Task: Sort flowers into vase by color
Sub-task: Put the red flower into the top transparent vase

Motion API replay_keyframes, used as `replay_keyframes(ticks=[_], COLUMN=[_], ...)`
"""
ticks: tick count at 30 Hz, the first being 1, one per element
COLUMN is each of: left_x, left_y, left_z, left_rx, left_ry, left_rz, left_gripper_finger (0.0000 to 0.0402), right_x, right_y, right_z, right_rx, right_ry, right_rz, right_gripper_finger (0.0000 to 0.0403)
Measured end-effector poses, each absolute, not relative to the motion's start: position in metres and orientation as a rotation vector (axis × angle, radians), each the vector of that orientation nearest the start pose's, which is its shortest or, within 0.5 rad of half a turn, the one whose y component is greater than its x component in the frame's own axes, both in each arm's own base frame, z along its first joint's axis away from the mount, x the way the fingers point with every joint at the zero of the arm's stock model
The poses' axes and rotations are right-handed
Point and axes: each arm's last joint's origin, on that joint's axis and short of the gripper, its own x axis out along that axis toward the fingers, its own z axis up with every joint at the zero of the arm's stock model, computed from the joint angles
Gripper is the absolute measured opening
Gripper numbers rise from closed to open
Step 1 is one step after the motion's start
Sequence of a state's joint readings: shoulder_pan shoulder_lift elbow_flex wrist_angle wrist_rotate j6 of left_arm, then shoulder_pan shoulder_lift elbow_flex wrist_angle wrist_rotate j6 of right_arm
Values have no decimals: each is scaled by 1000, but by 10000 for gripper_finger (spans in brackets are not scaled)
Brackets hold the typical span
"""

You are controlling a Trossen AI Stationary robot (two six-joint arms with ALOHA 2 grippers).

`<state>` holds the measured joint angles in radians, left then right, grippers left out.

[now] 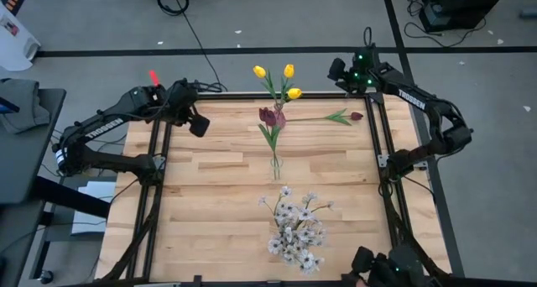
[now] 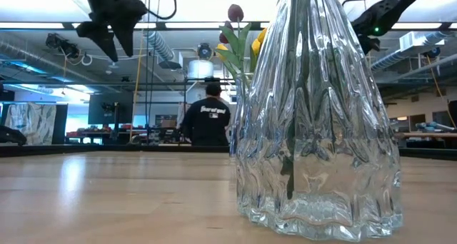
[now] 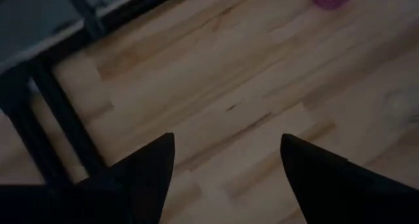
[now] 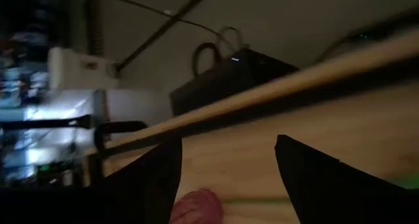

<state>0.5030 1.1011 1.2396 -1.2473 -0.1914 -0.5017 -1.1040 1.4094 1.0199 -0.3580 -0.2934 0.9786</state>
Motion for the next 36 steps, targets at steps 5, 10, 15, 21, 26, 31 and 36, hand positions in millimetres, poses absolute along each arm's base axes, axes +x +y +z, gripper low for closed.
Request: replay_keyframes(ticks=[5,10,15,21,26,31,36], left_x=[153,154,154,154,155,156,158], left_y=[90,89,88,87,86,86,87], left_z=[346,346,346,345,345,346,347], left_rx=[-405,-341,-335,-357,-416,-472,-503], left_ry=[1032,1065,1068,1071,1057,1036,992], left_rz=[761,659,620,588,558,575,595], left_gripper_finger=[282,282,282,282,282,282,282], right_x=[147,156,163,162,154,146,150], right_y=[-252,-244,-235,-219,-213,-216,-226], right_z=[251,249,248,238,232,219,193], right_rx=[1438,1262,953,588,432,503,643], right_ry=[290,447,627,937,1169,1296,1514], right_rz=[-1056,-923,-669,-563,-636,-641,-536], right_gripper_finger=[249,247,247,247,247,247,247])
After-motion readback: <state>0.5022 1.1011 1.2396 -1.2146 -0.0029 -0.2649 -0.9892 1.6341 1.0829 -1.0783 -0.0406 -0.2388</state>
